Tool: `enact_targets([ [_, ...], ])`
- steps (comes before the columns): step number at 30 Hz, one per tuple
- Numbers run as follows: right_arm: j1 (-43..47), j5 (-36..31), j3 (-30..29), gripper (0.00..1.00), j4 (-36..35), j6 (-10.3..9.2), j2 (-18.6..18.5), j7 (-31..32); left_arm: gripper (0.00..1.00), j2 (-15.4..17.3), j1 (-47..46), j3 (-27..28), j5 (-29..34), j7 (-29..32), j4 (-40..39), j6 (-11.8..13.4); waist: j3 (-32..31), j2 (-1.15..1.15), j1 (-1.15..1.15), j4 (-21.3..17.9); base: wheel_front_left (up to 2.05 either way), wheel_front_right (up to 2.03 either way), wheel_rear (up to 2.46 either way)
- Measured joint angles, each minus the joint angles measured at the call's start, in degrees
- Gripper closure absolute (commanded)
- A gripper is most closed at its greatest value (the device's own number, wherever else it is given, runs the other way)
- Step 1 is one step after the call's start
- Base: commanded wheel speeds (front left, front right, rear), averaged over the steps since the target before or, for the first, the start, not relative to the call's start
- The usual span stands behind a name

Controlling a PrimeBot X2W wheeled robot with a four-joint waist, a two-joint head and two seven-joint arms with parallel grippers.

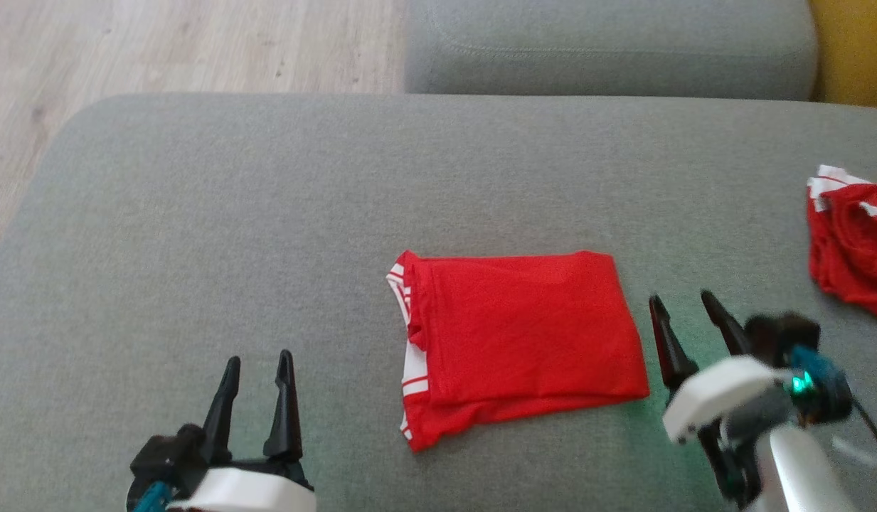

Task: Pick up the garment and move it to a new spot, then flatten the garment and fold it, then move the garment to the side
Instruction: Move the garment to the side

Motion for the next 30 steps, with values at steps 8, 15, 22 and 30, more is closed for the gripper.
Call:
enact_targets([
  [8,-9.8,-1.4,-0.3,0.0,7.8,0.0,0.0,13.8,0.0,-2.2,-1.5,0.6,0.1,0.0,0.1,-0.6,3.0,0.0,0.01,2.9,0.0,0.0,0.0],
  [15,-11.2,1.0,0.3,0.0,10.9,0.0,-1.8,21.5,0.0,-4.3,-1.7,2.7,1.5,0.0,0.7,-2.4,5.3,0.0,0.0,5.1,0.0,0.0,0.0],
  [22,-14.6,4.4,3.9,1.0,11.4,0.0,-2.9,23.3,0.0,-5.9,-1.8,4.4,3.5,0.0,1.4,-4.0,6.9,0.0,0.0,4.7,0.0,0.0,0.0],
  [30,-19.4,4.1,2.7,1.0,10.3,0.0,-4.5,19.3,0.0,-6.8,-4.4,5.4,6.0,-0.2,1.4,-5.6,9.3,0.0,0.01,0.0,0.0,0.0,0.0],
])
